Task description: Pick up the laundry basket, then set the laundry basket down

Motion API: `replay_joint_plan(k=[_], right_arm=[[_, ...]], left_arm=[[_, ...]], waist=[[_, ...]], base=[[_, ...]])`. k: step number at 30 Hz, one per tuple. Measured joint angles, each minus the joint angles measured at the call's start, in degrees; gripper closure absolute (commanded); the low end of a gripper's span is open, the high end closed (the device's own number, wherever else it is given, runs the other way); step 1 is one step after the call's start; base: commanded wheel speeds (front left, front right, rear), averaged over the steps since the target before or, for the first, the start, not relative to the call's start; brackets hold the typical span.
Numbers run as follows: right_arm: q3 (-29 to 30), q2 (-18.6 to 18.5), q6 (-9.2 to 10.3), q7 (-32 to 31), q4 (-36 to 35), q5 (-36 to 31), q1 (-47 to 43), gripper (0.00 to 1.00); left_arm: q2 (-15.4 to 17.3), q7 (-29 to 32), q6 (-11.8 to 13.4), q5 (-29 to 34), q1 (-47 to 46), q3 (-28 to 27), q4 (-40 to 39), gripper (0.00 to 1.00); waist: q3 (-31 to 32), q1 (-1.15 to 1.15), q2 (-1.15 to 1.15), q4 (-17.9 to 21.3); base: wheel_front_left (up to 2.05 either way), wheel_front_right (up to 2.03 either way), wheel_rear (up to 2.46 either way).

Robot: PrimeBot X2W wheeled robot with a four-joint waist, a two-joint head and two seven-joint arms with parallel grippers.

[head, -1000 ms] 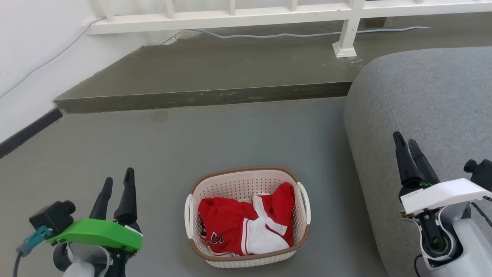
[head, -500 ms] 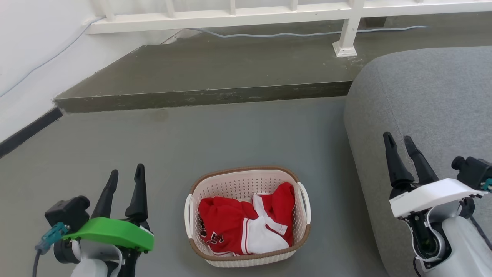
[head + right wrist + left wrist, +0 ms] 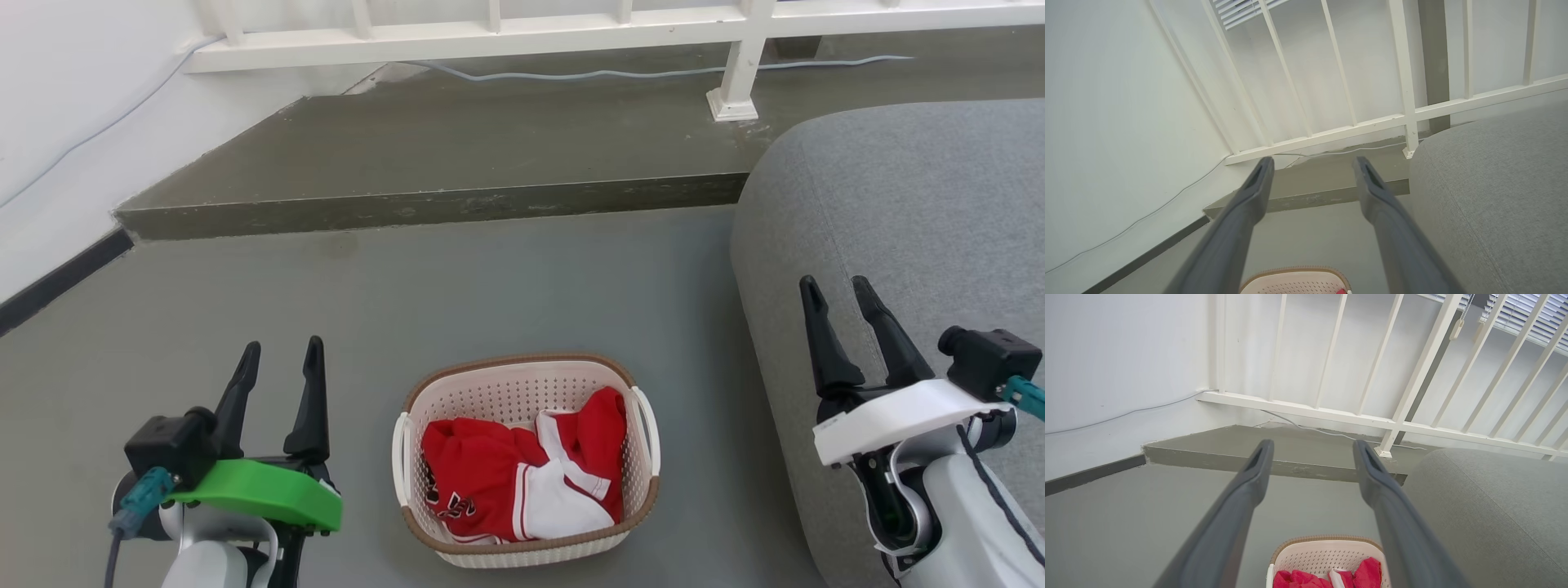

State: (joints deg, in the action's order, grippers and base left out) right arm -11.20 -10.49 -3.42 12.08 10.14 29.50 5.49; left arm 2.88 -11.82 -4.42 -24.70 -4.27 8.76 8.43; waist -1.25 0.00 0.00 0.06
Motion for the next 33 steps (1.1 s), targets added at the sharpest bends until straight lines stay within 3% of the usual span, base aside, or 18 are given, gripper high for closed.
replay_joint_plan(k=[14, 33], right_arm=[[-0.65, 0.07, -0.01, 2.23, -0.49, -9.88, 0.59, 0.00], [0.69, 1.03, -0.55, 2.26, -0.34, -11.59, 1.15, 0.00]], left_arm=[[-0.11, -2.57, 0.18, 9.42, -0.29, 0.71, -1.27, 0.00], [-0.23, -2.63, 0.16, 9.51, -0.52, 0.32, -1.26, 0.00]], waist=[[-0.33, 0.00, 0.00, 0.08], [-1.22, 0.00, 0.00, 0.09]], base=[[0.00, 0.00, 0.00], [0.00, 0.00, 0.00]])
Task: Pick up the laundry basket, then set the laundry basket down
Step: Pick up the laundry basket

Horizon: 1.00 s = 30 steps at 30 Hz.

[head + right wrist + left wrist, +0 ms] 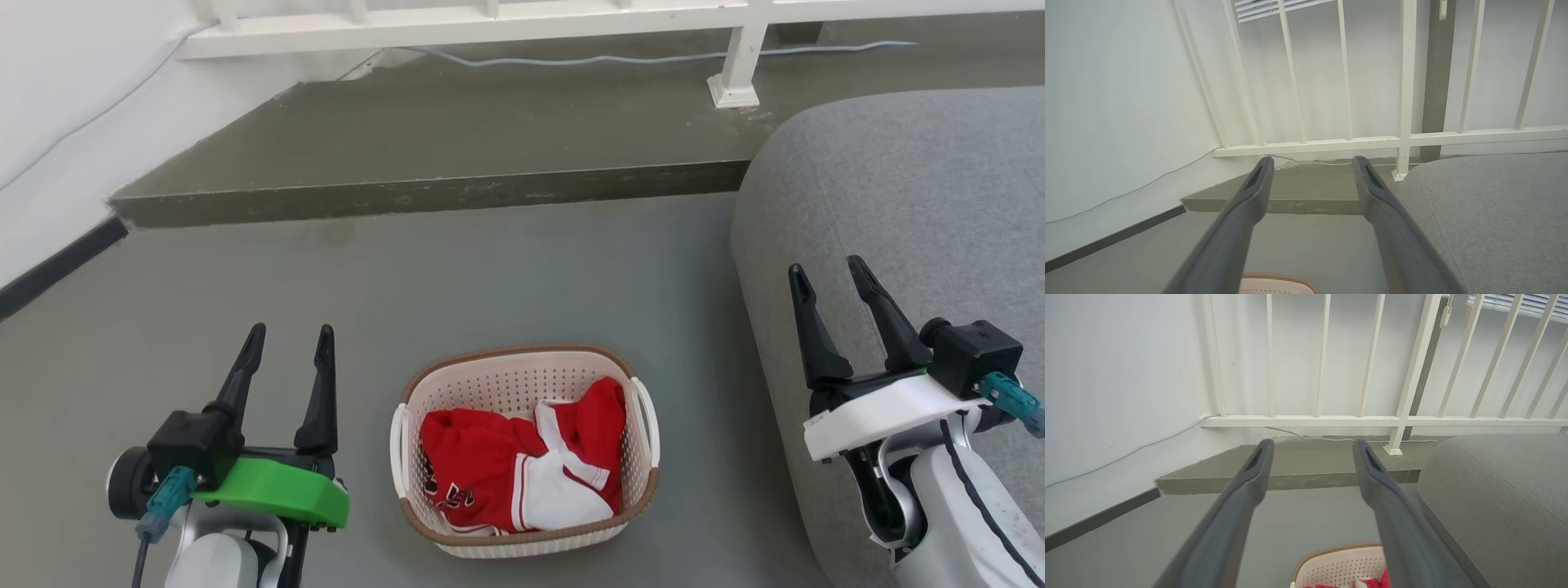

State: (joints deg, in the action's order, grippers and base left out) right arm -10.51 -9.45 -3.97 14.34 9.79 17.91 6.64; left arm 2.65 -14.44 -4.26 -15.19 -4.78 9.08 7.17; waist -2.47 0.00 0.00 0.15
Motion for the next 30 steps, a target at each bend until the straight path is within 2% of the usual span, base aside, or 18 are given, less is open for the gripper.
replay_joint_plan(k=[8, 18, 30], right_arm=[[0.76, 0.07, -0.04, 0.00, 0.27, -0.40, 0.01, 0.00], [1.23, 0.24, -0.57, 0.00, 3.91, -0.32, 1.59, 0.00], [1.11, 0.40, -1.53, 0.01, 8.60, 0.24, 7.52, 0.00]], left_arm=[[-0.08, 0.01, -0.01, -0.03, -0.68, -0.19, -0.01, 0.00], [-0.16, 0.00, -0.01, -1.22, -2.59, -0.42, 1.35, 0.00], [-0.27, 0.00, -0.01, -1.37, -8.00, 1.11, 4.55, 0.00]], waist=[[-2.17, 0.00, 0.00, 0.15], [-6.13, 0.00, 0.00, 1.05], [-13.16, 0.00, 0.00, 2.27]], base=[[0.00, 0.00, 0.00], [0.00, 0.00, 0.00], [0.00, 0.00, 0.00]])
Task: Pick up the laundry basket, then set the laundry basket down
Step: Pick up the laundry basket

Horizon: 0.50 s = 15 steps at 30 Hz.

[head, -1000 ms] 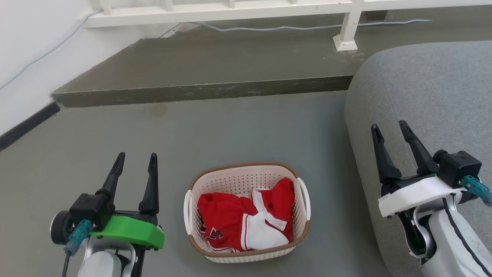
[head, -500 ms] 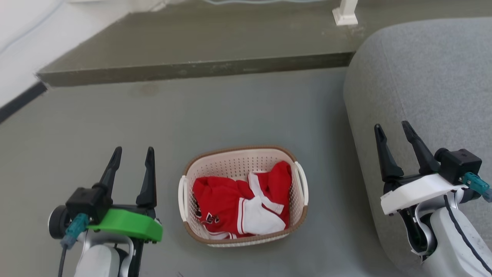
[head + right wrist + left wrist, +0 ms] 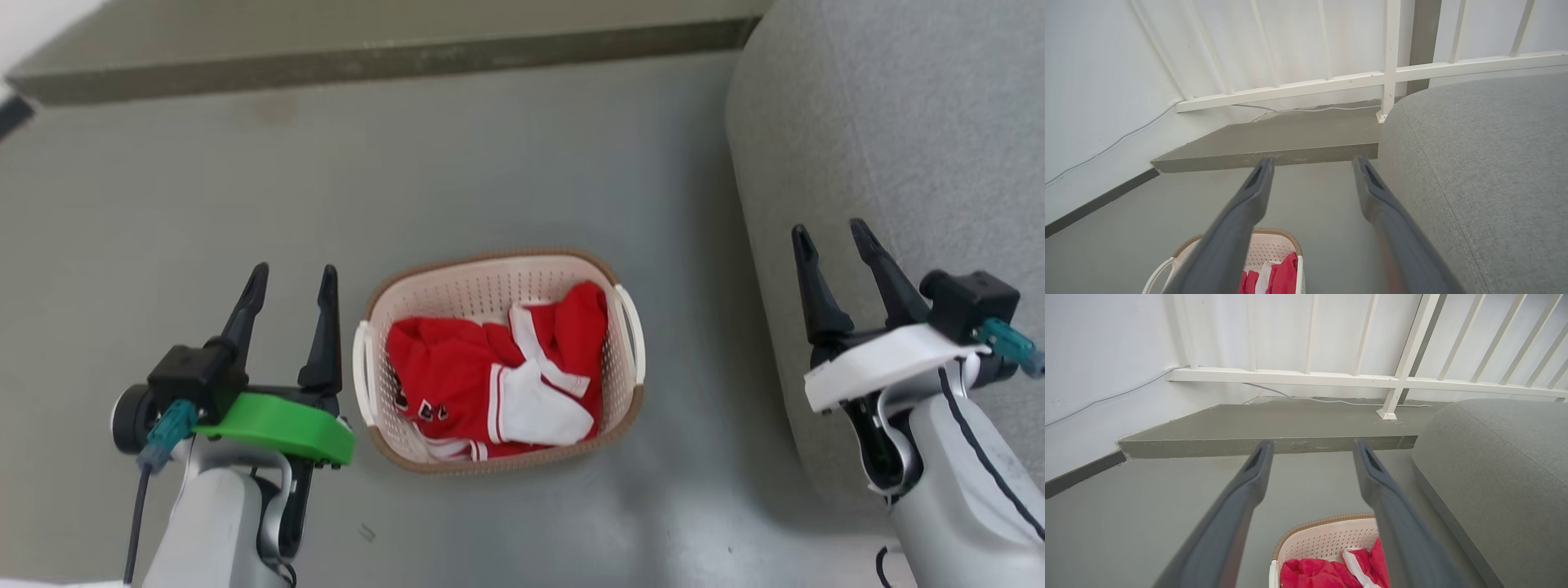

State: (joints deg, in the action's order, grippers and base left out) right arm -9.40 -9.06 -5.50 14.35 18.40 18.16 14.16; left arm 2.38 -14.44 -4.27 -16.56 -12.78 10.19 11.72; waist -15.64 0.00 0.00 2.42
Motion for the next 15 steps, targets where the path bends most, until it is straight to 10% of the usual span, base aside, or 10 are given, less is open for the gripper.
replay_joint_plan(k=[15], right_arm=[[-2.54, 0.31, -0.90, -0.35, 9.06, 0.07, 10.42, 0.00]], left_arm=[[-0.27, 0.00, 0.01, -2.55, -9.92, 1.54, 9.18, 0.00]], waist=[[-10.75, 0.00, 0.00, 0.26]], base=[[0.00, 0.00, 0.00]])
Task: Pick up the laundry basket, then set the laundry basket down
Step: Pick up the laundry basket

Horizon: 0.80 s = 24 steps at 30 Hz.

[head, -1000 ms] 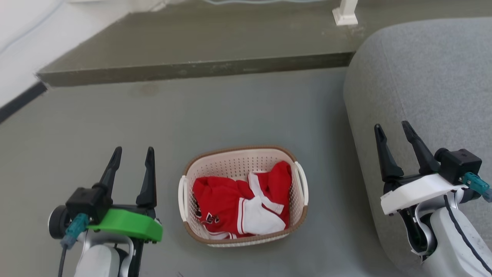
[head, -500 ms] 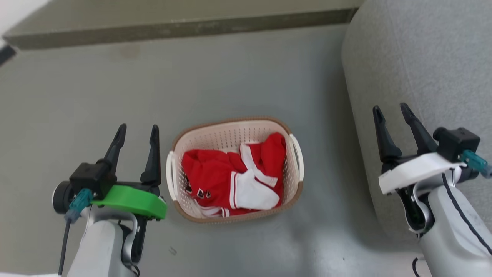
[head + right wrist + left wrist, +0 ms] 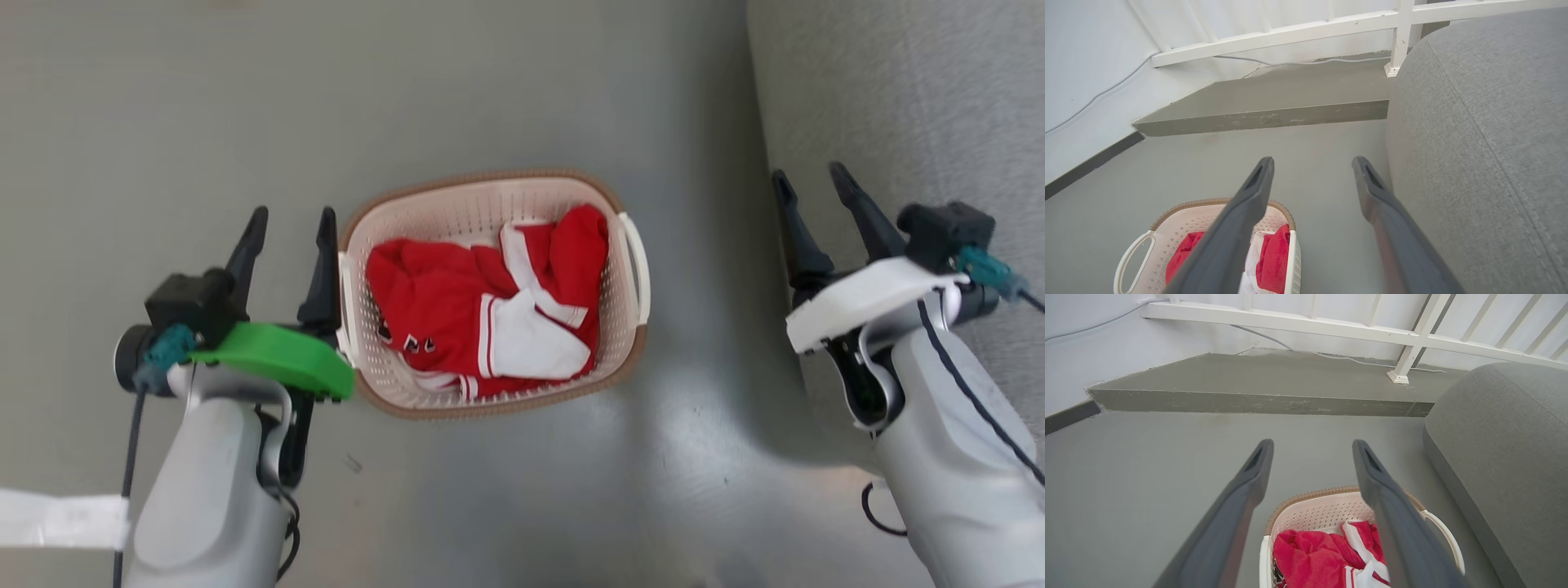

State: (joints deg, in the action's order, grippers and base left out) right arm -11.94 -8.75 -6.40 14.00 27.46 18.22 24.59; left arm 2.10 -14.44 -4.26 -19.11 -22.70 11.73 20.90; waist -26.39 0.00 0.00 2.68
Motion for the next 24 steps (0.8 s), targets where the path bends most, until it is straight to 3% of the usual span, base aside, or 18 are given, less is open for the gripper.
replay_joint_plan(k=[24], right_arm=[[-5.89, 1.69, -0.66, -5.08, 16.12, 2.96, 14.54, 0.00]], left_arm=[[-0.57, 4.39, 0.75, -6.39, -16.78, 5.01, 21.47, 0.00]], waist=[[-15.89, -0.01, 0.00, -2.10]], base=[[0.00, 0.00, 0.00]])
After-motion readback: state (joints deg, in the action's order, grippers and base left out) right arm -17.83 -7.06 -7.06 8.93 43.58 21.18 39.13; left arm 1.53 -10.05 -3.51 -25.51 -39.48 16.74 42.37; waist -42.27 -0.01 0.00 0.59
